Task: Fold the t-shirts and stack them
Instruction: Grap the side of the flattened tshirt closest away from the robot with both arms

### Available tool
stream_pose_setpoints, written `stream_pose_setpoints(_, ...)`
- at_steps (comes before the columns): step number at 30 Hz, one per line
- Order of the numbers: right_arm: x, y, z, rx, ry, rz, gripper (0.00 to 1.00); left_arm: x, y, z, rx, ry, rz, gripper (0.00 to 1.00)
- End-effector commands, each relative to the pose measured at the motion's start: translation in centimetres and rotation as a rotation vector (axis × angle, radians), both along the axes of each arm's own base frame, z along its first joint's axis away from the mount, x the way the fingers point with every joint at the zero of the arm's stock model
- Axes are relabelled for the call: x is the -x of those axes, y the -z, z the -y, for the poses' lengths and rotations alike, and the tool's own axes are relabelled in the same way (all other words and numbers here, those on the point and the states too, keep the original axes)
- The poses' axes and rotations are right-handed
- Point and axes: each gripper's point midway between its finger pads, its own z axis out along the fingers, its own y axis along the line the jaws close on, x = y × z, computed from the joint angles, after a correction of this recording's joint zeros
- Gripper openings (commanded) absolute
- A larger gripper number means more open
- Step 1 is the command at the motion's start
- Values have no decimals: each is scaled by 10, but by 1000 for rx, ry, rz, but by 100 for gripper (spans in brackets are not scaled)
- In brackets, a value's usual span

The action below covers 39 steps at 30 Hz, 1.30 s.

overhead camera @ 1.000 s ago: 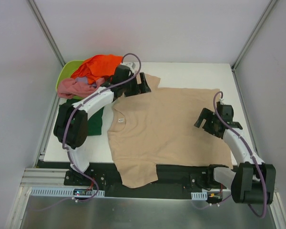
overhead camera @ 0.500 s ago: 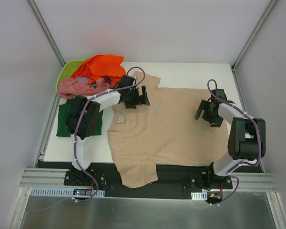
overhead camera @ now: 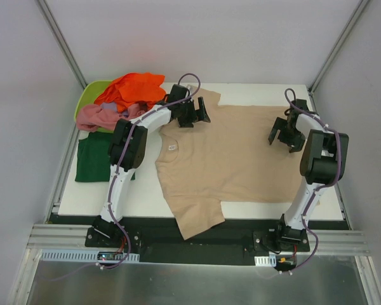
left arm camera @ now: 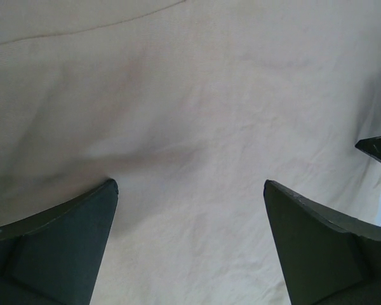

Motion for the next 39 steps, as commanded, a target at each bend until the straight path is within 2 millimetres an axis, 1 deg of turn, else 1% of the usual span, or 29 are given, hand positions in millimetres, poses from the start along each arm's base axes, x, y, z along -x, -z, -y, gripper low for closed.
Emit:
stream_pose_setpoints(1, -12, -6, 33, 115, -50, -76, 96, -25, 13, -7, 28, -17, -38, 99)
stream_pose_setpoints(2, -17, -4, 38, 126, -53, -79, 96, -30, 15, -4, 47, -10, -41, 99)
stream_pose_setpoints(5, -40, -4, 42, 91, -74, -44, 96, -44, 13, 1, 81, -11, -30, 99)
stream_pose_setpoints(6, -47, -5, 43, 82, -84, -38, 98, -49, 11, 1, 86, -20, -23, 99)
stream_pose_setpoints(9, -60, -10, 49, 101, -105, -29, 97, -62, 7, -1, 107, -40, -11, 99)
stream_pose_setpoints(13, -72, -15, 48, 68, -124, 5, 96, -72, -2, -6, 121, -58, 9, 99)
stream_pose_setpoints(14, -74, -19, 49, 64, -126, 17, 96, -72, -8, -2, 133, -38, 20, 99)
stream_pose_setpoints(16, -78, -35, 50, 68, -138, 41, 96, -69, -31, 6, 179, 31, 55, 99)
stream_pose_setpoints(17, -80, -48, 50, 76, -146, 58, 96, -68, -47, 10, 197, 56, 83, 99)
stream_pose_setpoints(19, -77, -76, 53, 103, -140, 82, 96, -64, -77, 11, 208, 86, 140, 99)
stream_pose_setpoints(20, -72, -93, 54, 118, -129, 103, 96, -59, -95, 11, 210, 96, 167, 99)
stream_pose_setpoints(21, -64, -106, 51, 120, -119, 116, 96, -52, -108, 11, 206, 109, 189, 99)
stream_pose_setpoints(22, -57, -122, 50, 124, -101, 150, 96, -42, -122, 10, 200, 121, 205, 99)
stream_pose_setpoints(23, -46, -137, 45, 118, -84, 187, 96, -29, -131, 11, 188, 139, 221, 99)
stream_pose_setpoints(25, -22, -155, 36, 95, -41, 251, 96, 4, -144, 9, 146, 164, 239, 99)
stream_pose_setpoints(26, -7, -151, 30, 73, -16, 261, 96, 22, -144, 9, 119, 169, 239, 99)
stream_pose_setpoints(27, 6, -155, 25, 61, 17, 296, 96, 40, -143, 3, 85, 151, 234, 99)
stream_pose_setpoints(28, 24, -149, 18, 38, 48, 304, 96, 62, -155, -1, 59, 162, 270, 99)
stream_pose_setpoints(29, 41, -139, 14, 18, 88, 306, 96, 84, -143, -2, 14, 167, 256, 99)
stream_pose_setpoints(30, 55, -135, 9, 1, 114, 324, 96, 106, -134, -8, -31, 167, 254, 99)
stream_pose_setpoints(31, 72, -123, 6, -8, 138, 314, 96, 128, -125, -9, -63, 178, 244, 99)
stream_pose_setpoints(32, 85, -119, 5, -4, 164, 328, 96, 155, -103, -18, -105, 180, 202, 99)
stream_pose_setpoints(33, 98, -111, 3, -3, 181, 335, 96, 177, -97, -19, -117, 181, 186, 99)
stream_pose_setpoints(34, 109, -102, 1, -5, 188, 334, 96, 200, -86, -22, -121, 194, 150, 99)
stream_pose_setpoints(35, 117, -99, 0, -3, 195, 348, 96, 219, -76, -28, -130, 193, 120, 99)
stream_pose_setpoints(37, 132, -91, -3, -8, 208, 358, 96, 260, -57, -32, -148, 218, 76, 99)
stream_pose_setpoints(39, 142, -87, -3, 5, 209, 377, 96, 297, -39, -37, -157, 236, 15, 99)
